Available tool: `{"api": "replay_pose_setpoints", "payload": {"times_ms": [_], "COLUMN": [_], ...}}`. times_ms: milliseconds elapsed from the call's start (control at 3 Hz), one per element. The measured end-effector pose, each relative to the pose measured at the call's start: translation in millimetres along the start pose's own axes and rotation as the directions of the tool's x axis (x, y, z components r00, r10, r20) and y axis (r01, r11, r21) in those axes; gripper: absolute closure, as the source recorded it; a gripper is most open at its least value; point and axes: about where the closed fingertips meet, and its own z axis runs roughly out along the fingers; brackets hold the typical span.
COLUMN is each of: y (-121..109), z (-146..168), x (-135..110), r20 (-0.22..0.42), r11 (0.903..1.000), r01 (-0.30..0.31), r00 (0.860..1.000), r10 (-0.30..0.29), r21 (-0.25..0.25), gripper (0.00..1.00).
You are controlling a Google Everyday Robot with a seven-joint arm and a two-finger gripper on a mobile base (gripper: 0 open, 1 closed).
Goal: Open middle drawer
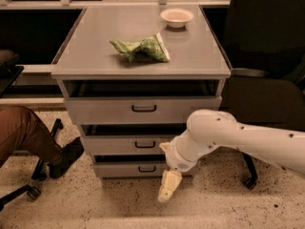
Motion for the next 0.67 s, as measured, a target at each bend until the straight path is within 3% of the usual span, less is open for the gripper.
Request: {"api": "replay_pose_setpoints", "payload": {"times_ms": [333,667], "y": [-19.1,-19.1], "z": [1.0,0.9], "x": [-7.3,-7.3], "r20": [0.036,0.036], "r11": [0.9974,0.9974], "r01": [-0.006,-0.006], "r00": [0.999,0.999], "r10": [0.004,0.004], "r21": [0.071,0.072], "gripper": [0.00,0.00]}}
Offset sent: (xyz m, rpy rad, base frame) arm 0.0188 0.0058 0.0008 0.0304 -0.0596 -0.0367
